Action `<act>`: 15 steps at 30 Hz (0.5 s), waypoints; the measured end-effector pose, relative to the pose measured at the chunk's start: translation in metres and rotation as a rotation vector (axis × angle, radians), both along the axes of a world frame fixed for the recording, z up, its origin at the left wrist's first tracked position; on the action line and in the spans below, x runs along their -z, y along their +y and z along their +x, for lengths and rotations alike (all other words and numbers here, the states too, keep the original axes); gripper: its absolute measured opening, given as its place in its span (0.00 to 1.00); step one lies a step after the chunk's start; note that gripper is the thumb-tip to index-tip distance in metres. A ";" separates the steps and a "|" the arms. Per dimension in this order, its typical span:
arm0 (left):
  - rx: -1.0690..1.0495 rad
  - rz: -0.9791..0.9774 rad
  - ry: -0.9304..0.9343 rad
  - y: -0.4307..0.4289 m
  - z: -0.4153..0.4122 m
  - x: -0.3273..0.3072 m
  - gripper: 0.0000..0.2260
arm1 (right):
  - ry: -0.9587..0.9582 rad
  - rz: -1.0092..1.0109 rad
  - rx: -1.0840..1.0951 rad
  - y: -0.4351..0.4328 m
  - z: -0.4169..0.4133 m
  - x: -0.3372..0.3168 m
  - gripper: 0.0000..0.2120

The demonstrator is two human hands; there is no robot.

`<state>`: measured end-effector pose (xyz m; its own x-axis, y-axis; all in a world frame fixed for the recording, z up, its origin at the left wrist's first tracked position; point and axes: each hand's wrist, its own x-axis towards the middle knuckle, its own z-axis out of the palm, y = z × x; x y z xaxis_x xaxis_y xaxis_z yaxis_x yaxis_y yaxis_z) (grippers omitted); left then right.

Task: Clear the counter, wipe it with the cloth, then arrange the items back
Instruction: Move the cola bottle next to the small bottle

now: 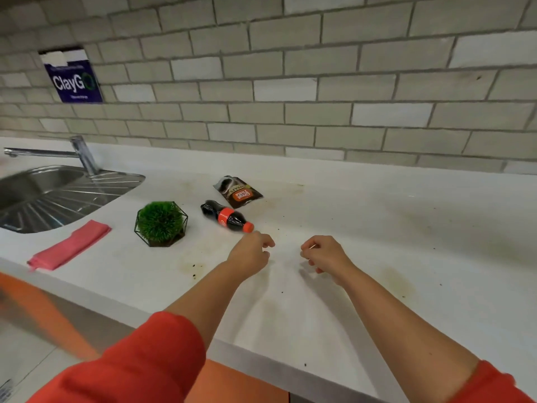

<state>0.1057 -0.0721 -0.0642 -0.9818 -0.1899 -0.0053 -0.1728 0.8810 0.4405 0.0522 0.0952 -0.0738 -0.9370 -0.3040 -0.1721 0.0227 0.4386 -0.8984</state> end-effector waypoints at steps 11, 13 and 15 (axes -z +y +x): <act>-0.164 -0.264 0.061 -0.095 -0.053 0.016 0.30 | 0.076 0.210 -0.248 -0.077 -0.051 0.007 0.10; -0.165 -0.283 0.048 -0.110 -0.063 0.015 0.32 | 0.096 0.221 -0.253 -0.090 -0.056 0.007 0.12; -0.138 -0.329 -0.007 -0.123 -0.074 0.014 0.35 | 0.108 0.232 -0.246 -0.101 -0.061 0.007 0.13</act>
